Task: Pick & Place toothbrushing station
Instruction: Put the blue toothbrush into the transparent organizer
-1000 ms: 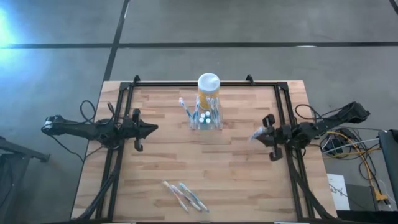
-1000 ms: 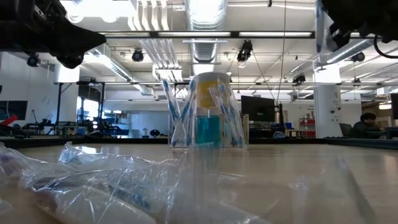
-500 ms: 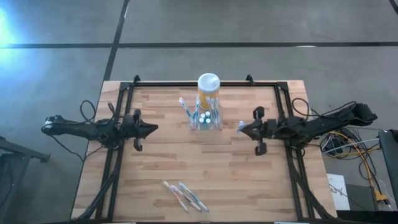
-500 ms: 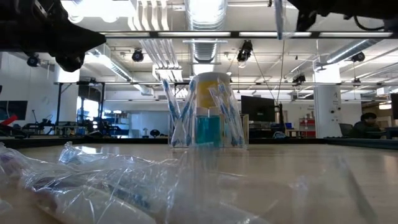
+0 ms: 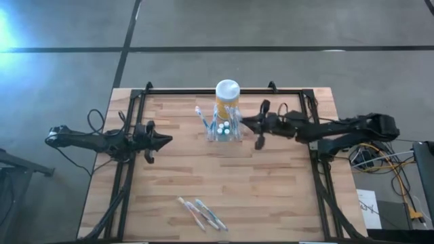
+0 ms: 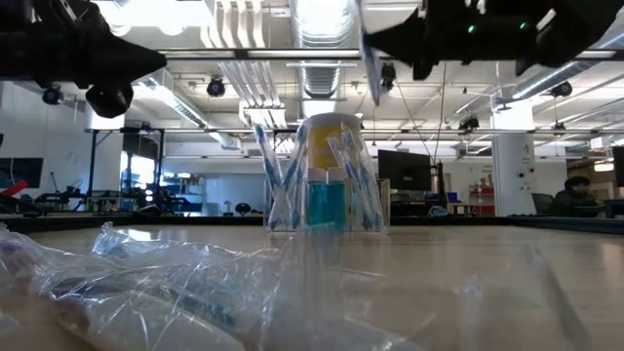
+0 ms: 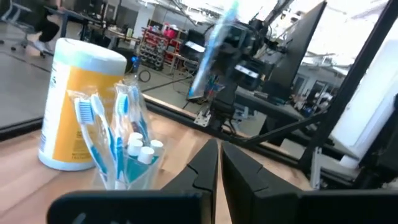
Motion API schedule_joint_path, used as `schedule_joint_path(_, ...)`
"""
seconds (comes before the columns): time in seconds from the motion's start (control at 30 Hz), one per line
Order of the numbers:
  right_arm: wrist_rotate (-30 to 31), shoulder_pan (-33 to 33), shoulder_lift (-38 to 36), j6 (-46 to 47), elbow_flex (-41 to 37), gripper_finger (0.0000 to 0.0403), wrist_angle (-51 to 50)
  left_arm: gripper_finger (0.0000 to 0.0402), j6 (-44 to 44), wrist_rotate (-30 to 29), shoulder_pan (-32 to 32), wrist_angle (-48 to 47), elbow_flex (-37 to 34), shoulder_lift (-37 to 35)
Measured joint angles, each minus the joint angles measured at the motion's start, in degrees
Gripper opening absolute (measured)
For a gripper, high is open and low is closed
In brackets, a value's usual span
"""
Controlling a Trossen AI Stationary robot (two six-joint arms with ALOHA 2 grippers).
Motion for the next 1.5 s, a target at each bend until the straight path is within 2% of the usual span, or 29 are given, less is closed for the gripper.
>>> schedule_joint_path(0.33, -0.28, -3.68, 18.39, 3.01, -1.80, 0.0013, 25.21, 0.0023, 11.97, 1.81, 0.00, -1.50, 0.00, 0.42)
schedule_joint_path(0.73, 3.24, -3.98, 31.11, 4.51, -5.47, 0.0013, 41.03, 0.0023, 10.02, 2.03, 0.00, -1.88, 0.00, 0.40)
schedule_joint_path(1.0, 7.76, -4.12, 37.50, 6.97, -5.99, 0.0012, 42.27, 0.0023, 8.71, 2.03, 0.00, -1.88, 0.00, 0.40)
schedule_joint_path(1.17, 12.38, -4.12, 38.52, 7.05, -6.32, 0.0012, 42.36, 0.0023, 7.23, 2.03, 0.00, -1.88, 0.00, 0.40)
schedule_joint_path(1.5, 12.58, -3.93, 40.74, 8.99, -6.46, 0.0008, 42.37, 0.0023, 7.09, 2.03, 0.00, -1.88, 0.00, 0.40)
